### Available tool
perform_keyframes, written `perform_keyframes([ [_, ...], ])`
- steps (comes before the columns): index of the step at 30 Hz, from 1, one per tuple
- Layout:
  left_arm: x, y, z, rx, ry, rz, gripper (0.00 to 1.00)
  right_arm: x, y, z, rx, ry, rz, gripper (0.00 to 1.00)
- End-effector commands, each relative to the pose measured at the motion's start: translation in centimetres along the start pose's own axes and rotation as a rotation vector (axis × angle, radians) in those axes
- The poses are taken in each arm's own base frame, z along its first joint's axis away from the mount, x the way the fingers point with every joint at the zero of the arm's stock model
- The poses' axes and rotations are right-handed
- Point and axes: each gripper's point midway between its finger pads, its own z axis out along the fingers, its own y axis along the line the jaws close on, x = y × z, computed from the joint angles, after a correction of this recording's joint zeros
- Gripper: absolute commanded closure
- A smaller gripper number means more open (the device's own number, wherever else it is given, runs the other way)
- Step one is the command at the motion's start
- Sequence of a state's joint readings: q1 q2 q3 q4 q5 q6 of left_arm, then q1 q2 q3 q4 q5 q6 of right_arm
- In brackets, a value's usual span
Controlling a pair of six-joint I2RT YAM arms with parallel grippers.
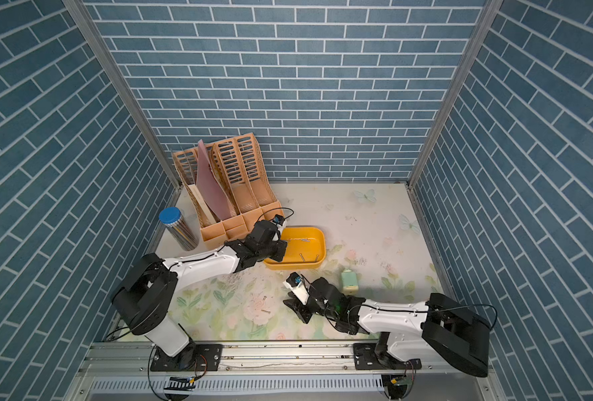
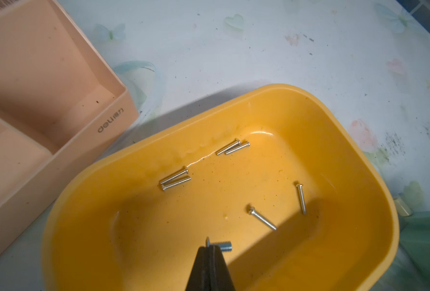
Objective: Put the screws on the desktop into the storage box
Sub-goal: Place the screw in the storage box, then pick up the screw from the center of the board.
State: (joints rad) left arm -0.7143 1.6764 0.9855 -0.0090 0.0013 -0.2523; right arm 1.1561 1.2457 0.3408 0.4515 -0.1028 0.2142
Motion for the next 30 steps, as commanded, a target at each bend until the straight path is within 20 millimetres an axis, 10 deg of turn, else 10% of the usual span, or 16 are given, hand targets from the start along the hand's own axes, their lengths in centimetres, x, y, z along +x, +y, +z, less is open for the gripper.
perform_keyframes([
  [1,0.3,0.1,0.5,-0.01,0.036,0.024,0.84,-0.5,0.7,1.0,-0.005,0.018,0.019,0.67],
  [8,-1.8,0.1,-1.7,0.002,-0.059,0.021,0.42,-0.1,2.9,2.8,-0.036,0.123,-0.058,0.61],
  [19,-5.3,6.1,-9.0,0.048,-0.34,-0.173,0.31,1.6,3.5,5.5,0.014,0.467,-0.141,0.6],
  [30,-3.2,8.4,-9.5,0.082,-0.374,-0.219,0.27,2.6,4.3,7.2,-0.038,0.654,-0.2,0.55],
])
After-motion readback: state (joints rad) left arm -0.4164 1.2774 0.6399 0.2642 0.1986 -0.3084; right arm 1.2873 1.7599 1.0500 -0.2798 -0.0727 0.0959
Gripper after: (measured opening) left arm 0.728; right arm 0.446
